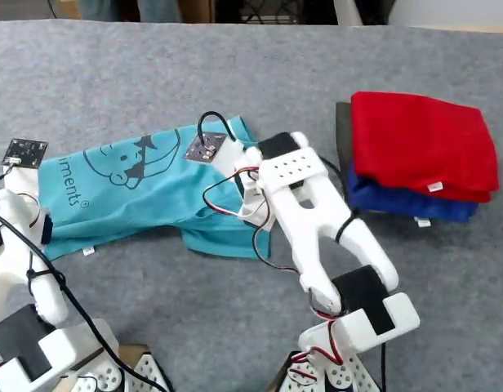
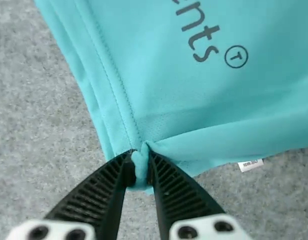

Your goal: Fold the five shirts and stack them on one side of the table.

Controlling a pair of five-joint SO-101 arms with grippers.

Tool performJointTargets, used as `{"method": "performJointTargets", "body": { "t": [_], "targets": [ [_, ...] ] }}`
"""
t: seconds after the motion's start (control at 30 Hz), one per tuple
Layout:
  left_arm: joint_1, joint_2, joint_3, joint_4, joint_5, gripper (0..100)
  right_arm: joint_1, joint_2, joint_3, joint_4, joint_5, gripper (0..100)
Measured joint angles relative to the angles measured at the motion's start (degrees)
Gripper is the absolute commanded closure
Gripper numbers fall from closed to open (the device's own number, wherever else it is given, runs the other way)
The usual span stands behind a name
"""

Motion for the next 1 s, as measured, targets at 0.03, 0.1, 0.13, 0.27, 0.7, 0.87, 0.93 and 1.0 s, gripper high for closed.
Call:
{"method": "performJointTargets", "body": {
  "t": [0.03, 0.1, 0.13, 0.27, 0.7, 0.87, 0.93, 1.0],
  "targets": [
    [0.0, 0.0, 0.0, 0.0, -0.4, 92, 0.0, 0.0, 0.0, -0.1, 0.0, 95.4],
    [-0.2, 0.0, 0.0, 0.0, -2.9, 84, 0.0, -0.3, 0.0, -0.1, 0.0, 87.5],
    [-0.7, 0.0, 0.0, 0.0, -4.1, 80, 0.0, -0.4, 0.0, 0.1, 0.0, 82.7],
    [-4.7, 0.0, -0.3, 0.0, -5.8, 73, -0.3, -0.8, -1.0, 4.4, 0.4, 72.6],
    [-10.1, -0.4, -36.2, 20.6, -6.9, 94, -0.4, 5.3, -29.4, 12.9, -0.4, 98.4],
    [0.9, 11.0, -38.5, 11.3, 7.1, 97, -0.3, 23.5, -47.8, 9.9, -6.5, 98.4],
    [3.3, 18.1, -39.5, 5.1, 11.1, 97, -0.3, 32.0, -56.9, 9.8, -8.9, 98.4],
    [4.4, 25.5, -41.1, -0.9, 13.2, 97, -0.3, 40.3, -66.4, 9.8, -10.6, 98.4]
  ]
}}
